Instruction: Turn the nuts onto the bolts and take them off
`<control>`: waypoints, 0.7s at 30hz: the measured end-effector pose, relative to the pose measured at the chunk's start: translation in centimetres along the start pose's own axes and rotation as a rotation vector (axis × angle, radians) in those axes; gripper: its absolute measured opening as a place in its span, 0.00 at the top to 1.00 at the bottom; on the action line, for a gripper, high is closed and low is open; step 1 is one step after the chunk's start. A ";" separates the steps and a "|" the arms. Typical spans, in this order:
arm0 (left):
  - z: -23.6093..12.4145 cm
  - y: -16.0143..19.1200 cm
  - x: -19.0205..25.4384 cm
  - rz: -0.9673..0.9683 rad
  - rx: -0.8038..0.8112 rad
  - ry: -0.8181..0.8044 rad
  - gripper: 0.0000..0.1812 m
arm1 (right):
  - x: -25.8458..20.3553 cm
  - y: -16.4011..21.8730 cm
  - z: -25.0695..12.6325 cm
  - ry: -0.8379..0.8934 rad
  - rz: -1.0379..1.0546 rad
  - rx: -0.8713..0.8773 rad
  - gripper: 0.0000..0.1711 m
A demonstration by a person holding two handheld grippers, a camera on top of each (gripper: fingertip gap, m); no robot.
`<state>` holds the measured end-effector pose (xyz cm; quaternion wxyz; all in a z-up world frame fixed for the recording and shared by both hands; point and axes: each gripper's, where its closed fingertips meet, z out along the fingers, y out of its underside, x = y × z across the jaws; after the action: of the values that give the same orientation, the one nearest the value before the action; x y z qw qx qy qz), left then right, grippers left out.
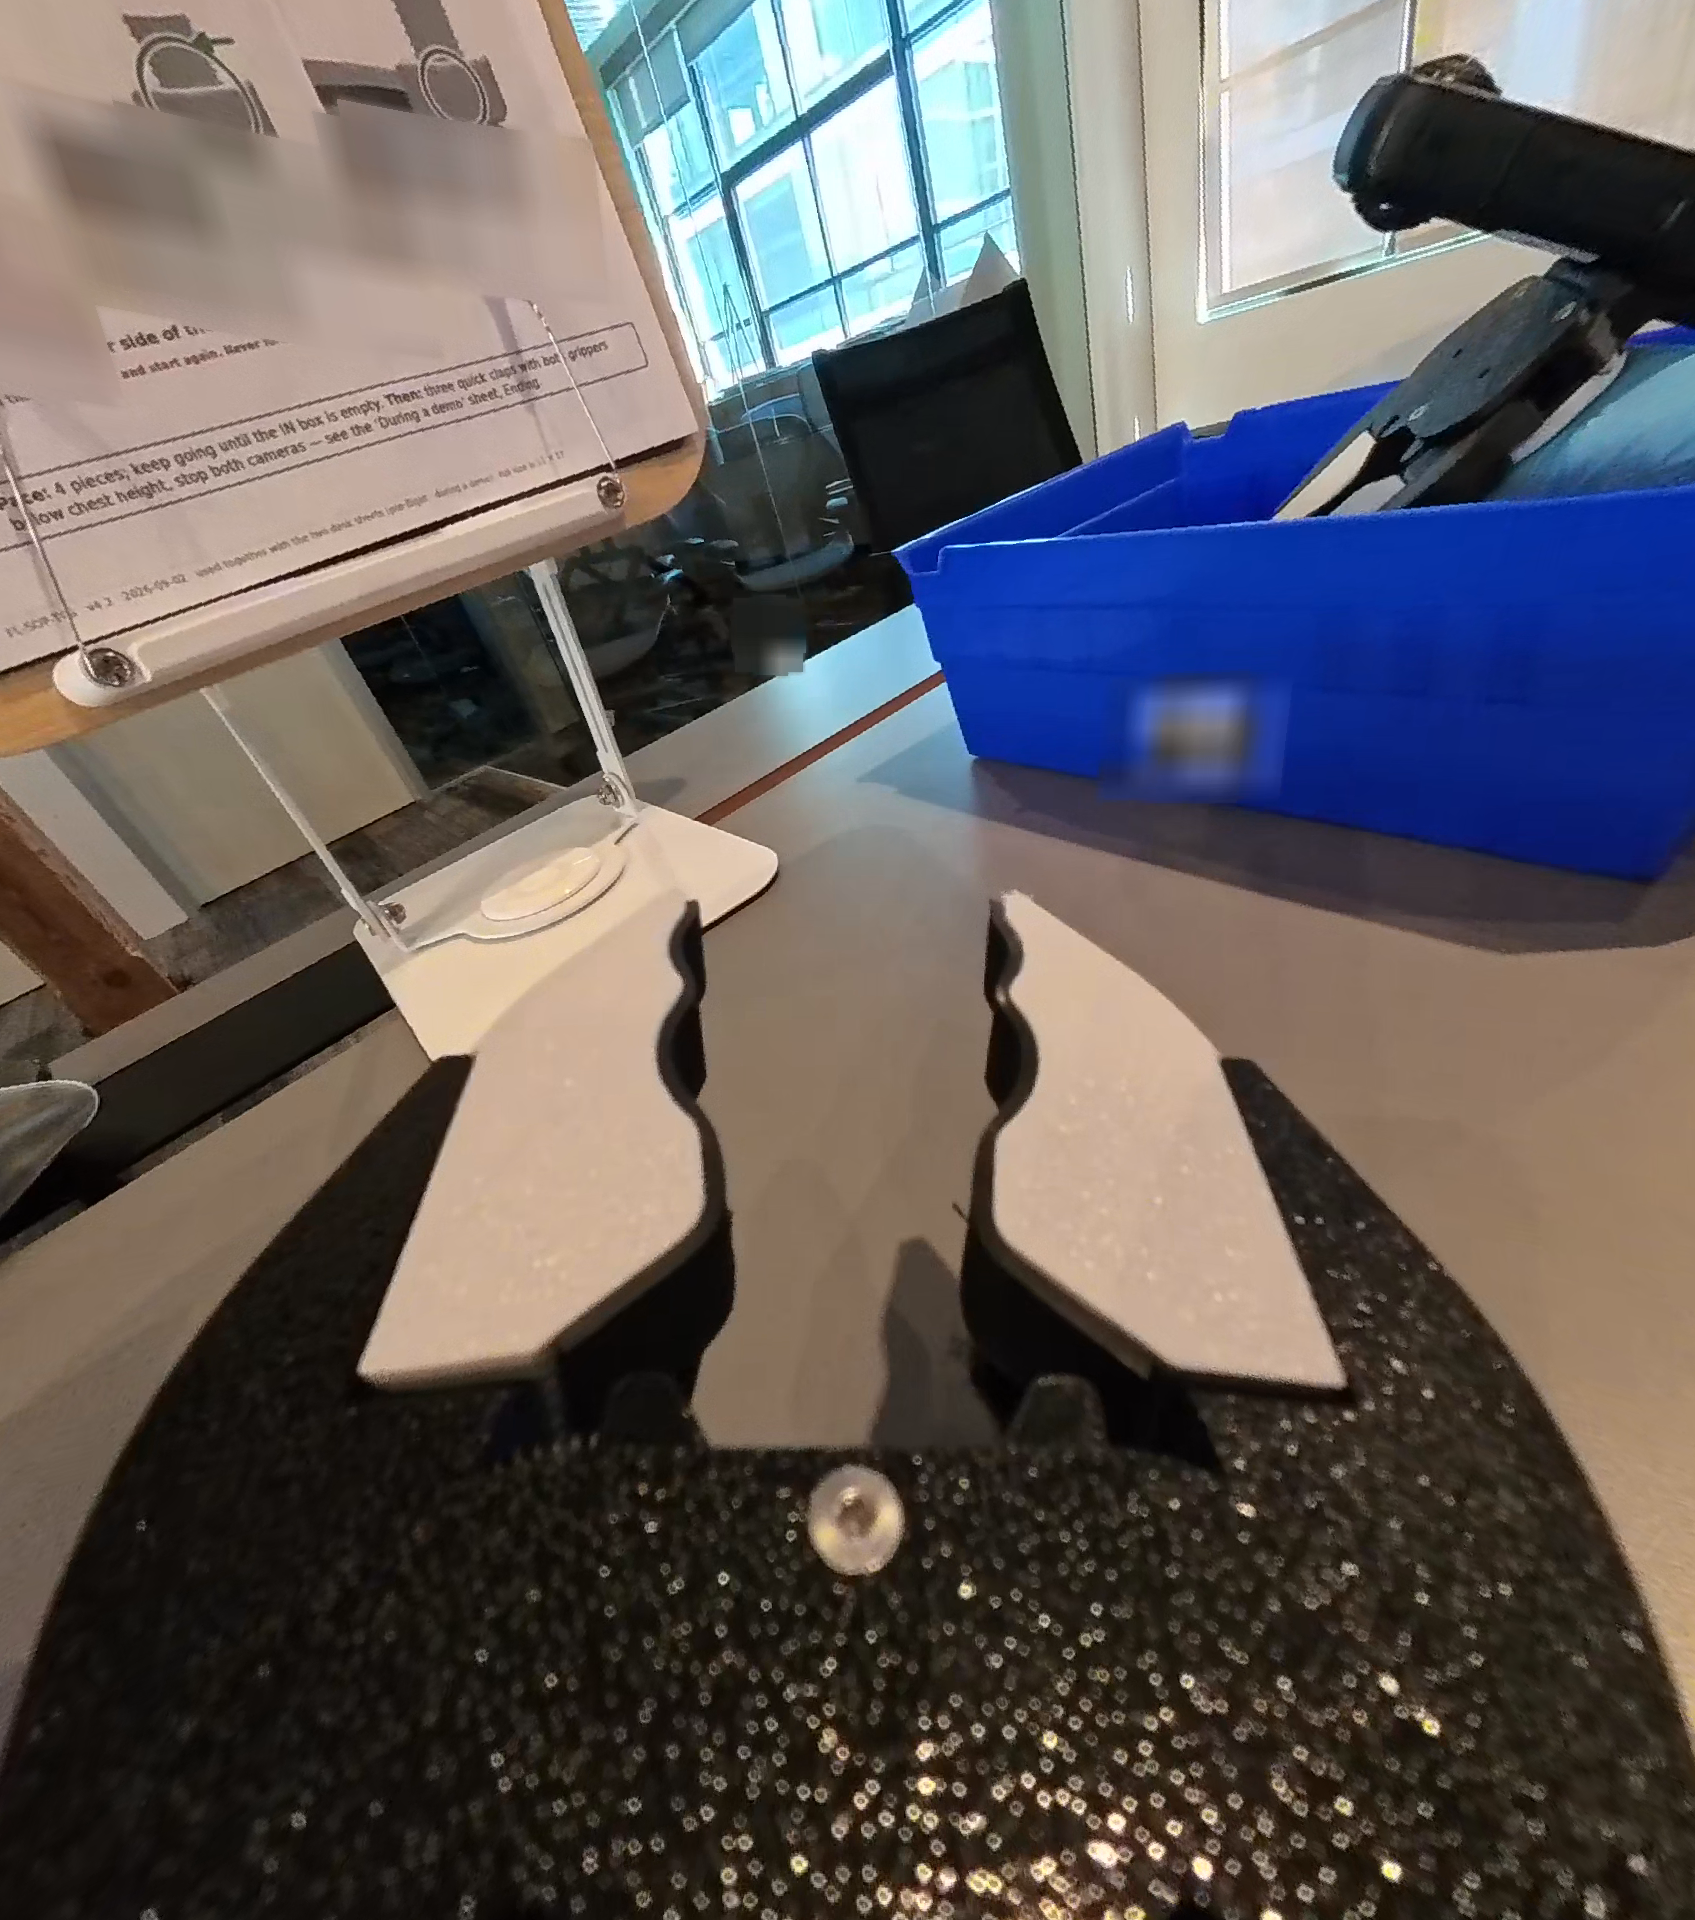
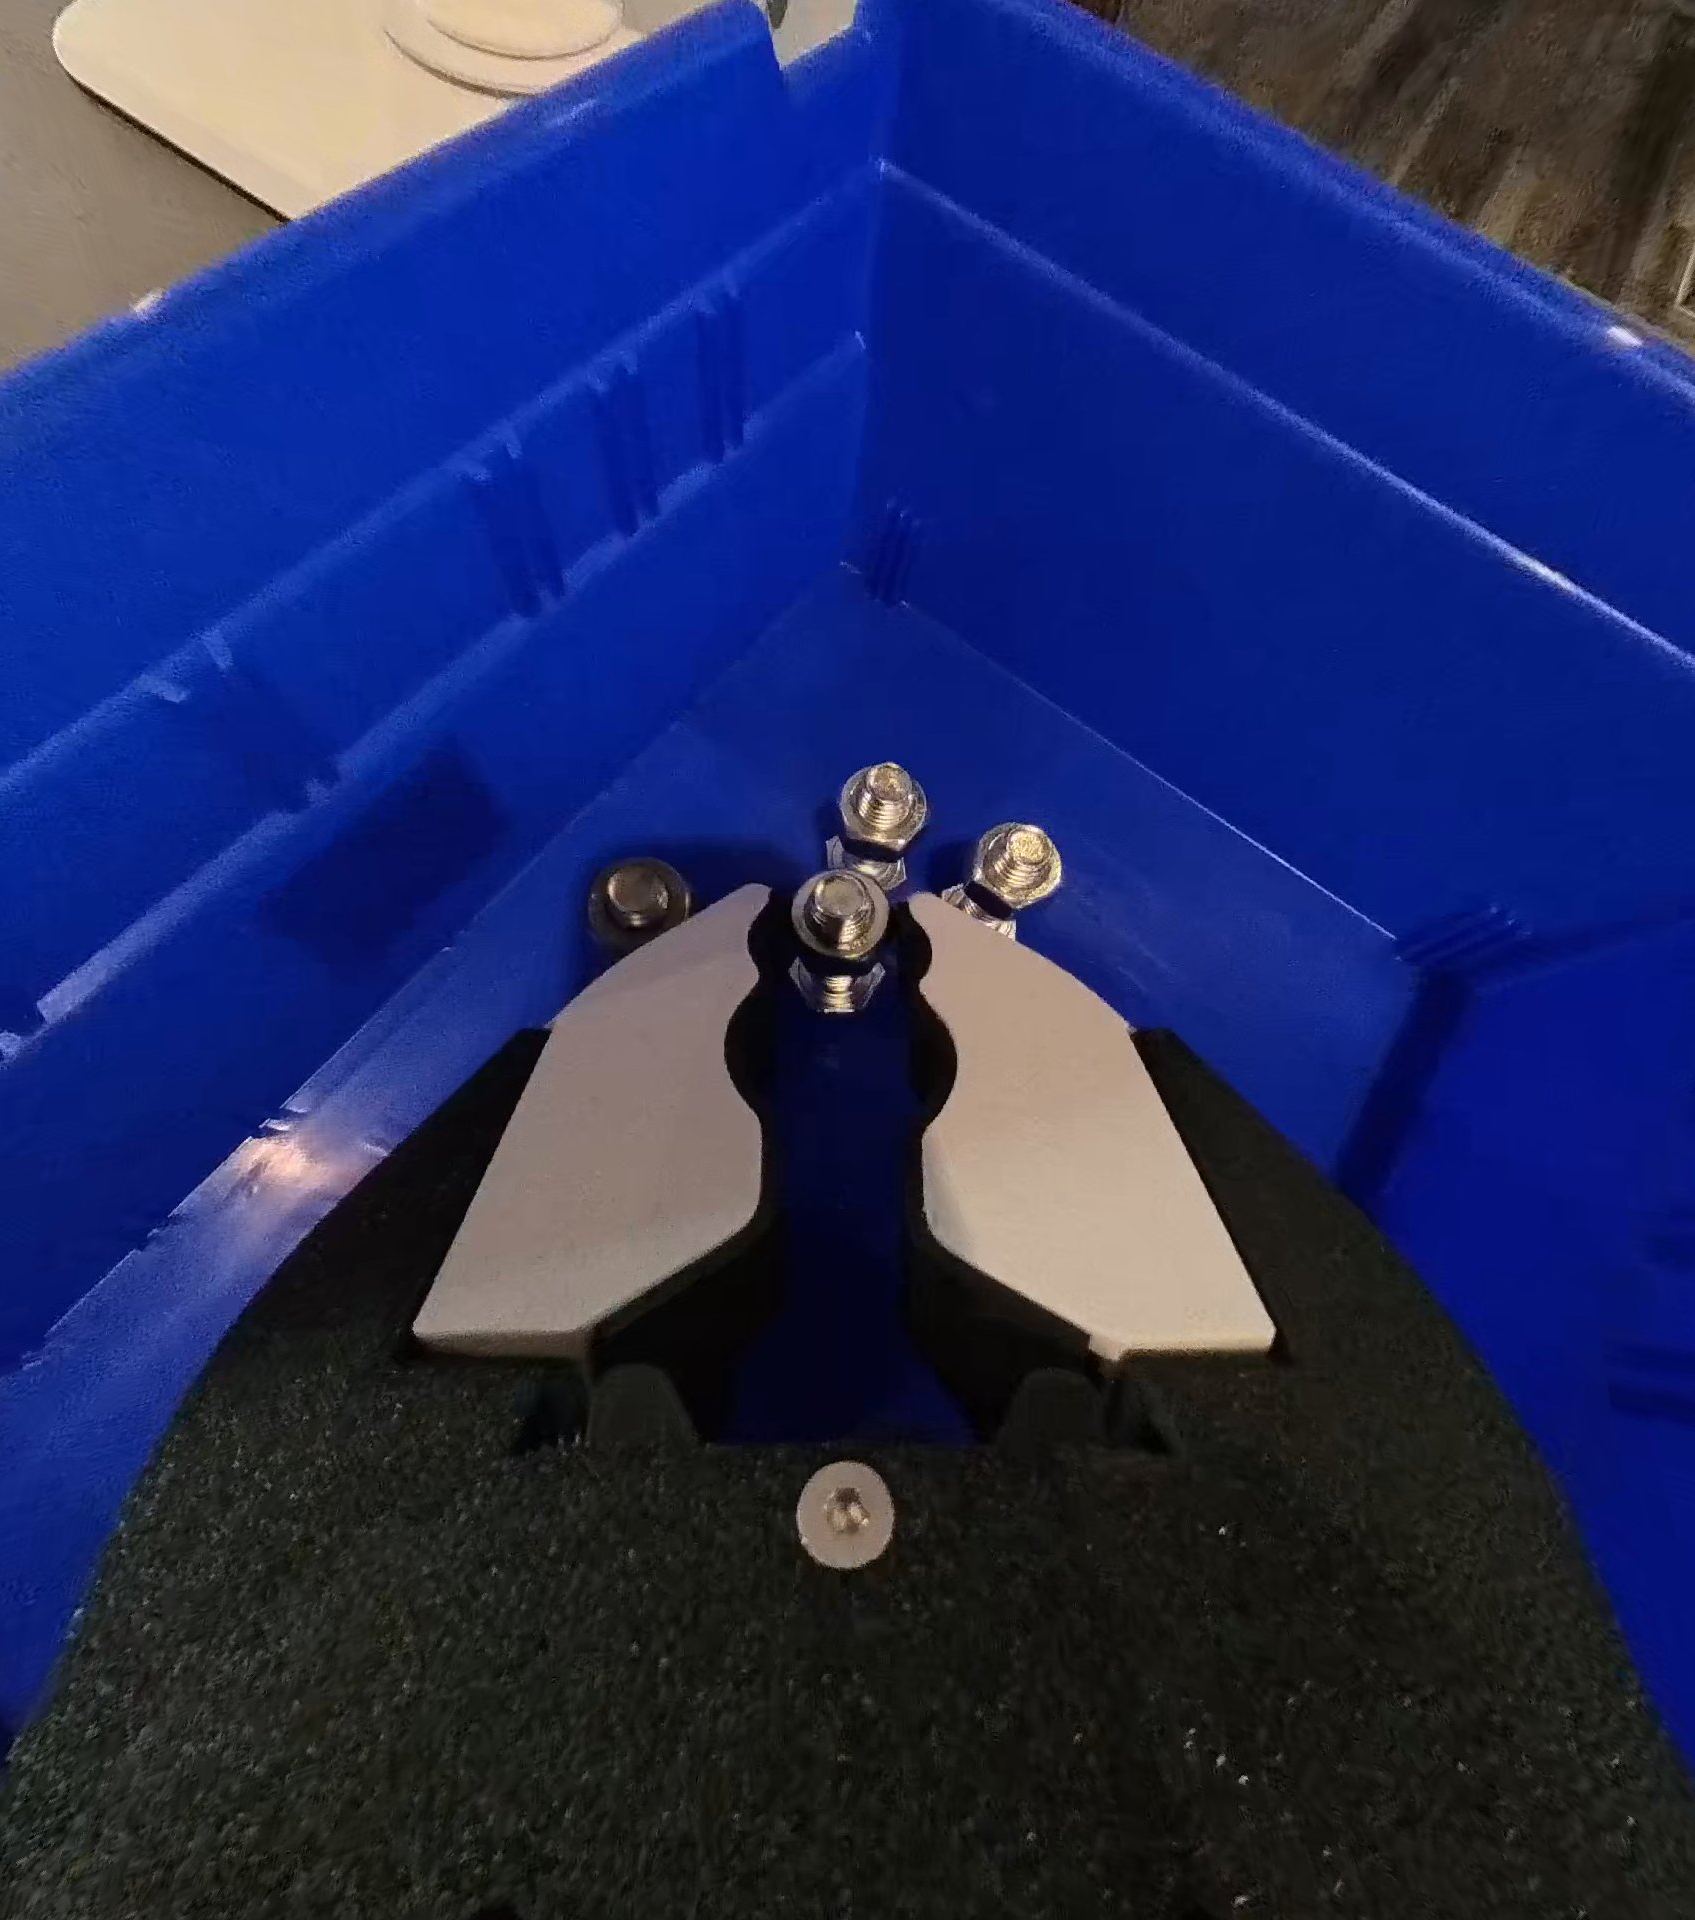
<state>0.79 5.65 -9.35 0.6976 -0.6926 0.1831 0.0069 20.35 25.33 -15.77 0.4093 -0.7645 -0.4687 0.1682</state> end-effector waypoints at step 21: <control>0.1 0.0 0.5 0.023 -0.003 0.018 0.72 | 0.7 -0.8 0.0 0.045 0.032 0.049 0.83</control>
<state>1.26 5.59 -9.48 0.6949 -0.6914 0.1975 0.0089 20.27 26.09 -15.09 0.4357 -0.7652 -0.4427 0.1691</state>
